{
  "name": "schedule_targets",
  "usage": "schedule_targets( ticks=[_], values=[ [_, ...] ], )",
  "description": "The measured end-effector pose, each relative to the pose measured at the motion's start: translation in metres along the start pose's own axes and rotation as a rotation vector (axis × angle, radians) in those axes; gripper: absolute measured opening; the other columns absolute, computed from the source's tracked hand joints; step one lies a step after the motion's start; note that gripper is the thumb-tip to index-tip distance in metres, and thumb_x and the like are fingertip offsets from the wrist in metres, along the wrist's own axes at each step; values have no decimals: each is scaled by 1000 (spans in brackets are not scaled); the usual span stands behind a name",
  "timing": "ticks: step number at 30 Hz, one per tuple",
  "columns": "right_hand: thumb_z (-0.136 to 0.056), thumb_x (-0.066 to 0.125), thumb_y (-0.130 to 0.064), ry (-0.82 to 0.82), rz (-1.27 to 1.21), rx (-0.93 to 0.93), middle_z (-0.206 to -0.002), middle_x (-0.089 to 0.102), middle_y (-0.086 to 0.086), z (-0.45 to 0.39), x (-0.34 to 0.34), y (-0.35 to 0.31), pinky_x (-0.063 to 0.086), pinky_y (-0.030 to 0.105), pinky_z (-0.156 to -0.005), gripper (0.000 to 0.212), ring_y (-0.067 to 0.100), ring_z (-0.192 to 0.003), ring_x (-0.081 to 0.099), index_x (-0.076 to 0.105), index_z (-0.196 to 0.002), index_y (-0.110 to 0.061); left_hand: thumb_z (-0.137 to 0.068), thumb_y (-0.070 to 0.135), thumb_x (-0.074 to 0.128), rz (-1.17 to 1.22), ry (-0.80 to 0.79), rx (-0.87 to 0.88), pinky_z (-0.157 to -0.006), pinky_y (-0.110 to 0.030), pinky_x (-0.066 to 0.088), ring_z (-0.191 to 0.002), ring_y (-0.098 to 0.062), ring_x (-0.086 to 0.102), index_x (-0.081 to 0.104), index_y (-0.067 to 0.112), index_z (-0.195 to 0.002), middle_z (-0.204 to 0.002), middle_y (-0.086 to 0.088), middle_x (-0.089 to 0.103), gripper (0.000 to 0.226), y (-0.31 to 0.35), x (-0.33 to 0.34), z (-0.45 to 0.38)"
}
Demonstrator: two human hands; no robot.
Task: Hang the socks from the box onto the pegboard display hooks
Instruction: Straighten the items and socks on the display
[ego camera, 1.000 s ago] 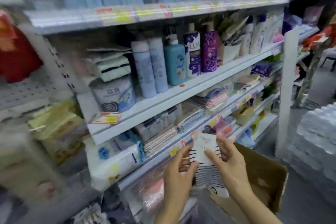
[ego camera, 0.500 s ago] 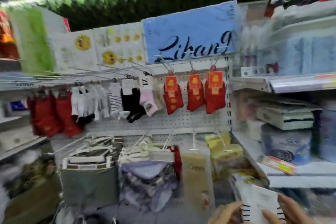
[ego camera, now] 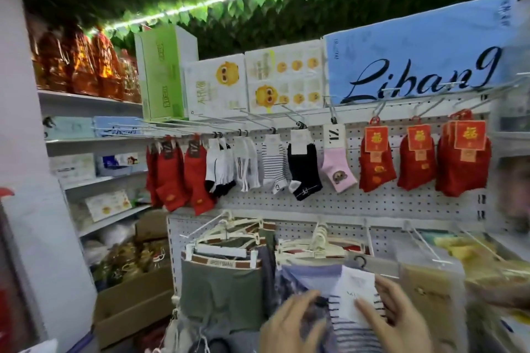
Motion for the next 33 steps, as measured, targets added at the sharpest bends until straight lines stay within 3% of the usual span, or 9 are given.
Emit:
schedule_targets(
  ticks=[3,6,10,13,16,19,23,27,33],
  values=[
    [-74,81,-1,-34,32,-44,-95,75,-10,-16,43,-10,55,27,-82,44,11,-94,70,66,-94,-37,-72,52,65,32,129,-70,-71,1,42,-87,18,58,55,55,-120,-111,35,60,49,-31,-20,-19],
    [-80,76,-1,-87,-13,-104,-100,74,-5,-43,84,-24,54,15,-76,41,10,-95,69,63,-102,-33,-74,47,71,-118,177,-70,-70,0,40,-88,15,59,53,52,-124,-112,34,60,54,-52,-51,-50],
    [-84,73,-4,-106,-44,-189,-106,71,-7,-79,127,-42,53,13,-76,36,4,-97,68,61,-111,-25,-85,58,49,-193,223,2,-71,-18,55,-93,9,62,44,50,-132,-117,31,60,47,-76,-66,-90],
    [-86,71,-3,-117,-70,-250,-104,71,-12,-111,152,-55,52,12,-73,36,-2,-94,67,59,-110,-27,-87,58,46,-247,242,11,-73,-23,57,-94,7,62,51,45,-131,-116,27,63,46,-97,-78,-125],
    [-86,70,-5,-122,-68,-298,-107,71,-10,-152,175,-67,56,22,-83,34,3,-101,67,61,-114,-24,-89,56,47,-291,257,14,-74,-30,58,-94,3,64,54,41,-131,-115,23,65,45,-113,-97,-169],
    [-87,71,-12,-101,-54,-348,-113,69,-9,-193,195,-78,54,39,-94,36,10,-108,65,60,-120,-22,-91,45,61,-310,315,27,-75,-23,54,-90,4,62,57,37,-131,-115,20,65,41,-117,-125,-220],
    [-87,72,-16,-47,-21,-390,-114,65,-14,-239,218,-99,49,39,-101,35,12,-116,59,59,-119,-25,-92,32,66,-171,402,-26,-81,-32,56,-96,-4,64,59,31,-131,-114,14,68,39,-126,-161,-290],
    [-89,70,-21,24,28,-395,-130,61,4,-280,236,-114,44,30,-100,42,19,-127,52,58,-130,-21,-91,25,70,37,510,17,-88,-35,56,-99,-8,66,61,20,-130,-115,6,70,40,-132,-183,-342],
    [-89,70,-19,145,49,-391,-131,62,5,-336,254,-127,45,32,-100,46,19,-126,53,57,-133,-19,-91,28,69,112,579,176,-80,-39,57,-86,-9,71,73,20,-108,-93,5,76,19,-138,-187,-374]
  ],
)
Point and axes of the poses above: each hand's wrist, its own z-axis away from the middle knuckle, its own x-axis out of the palm, y = z × x, the point moved 5 cm from there along -z, towards the middle knuckle
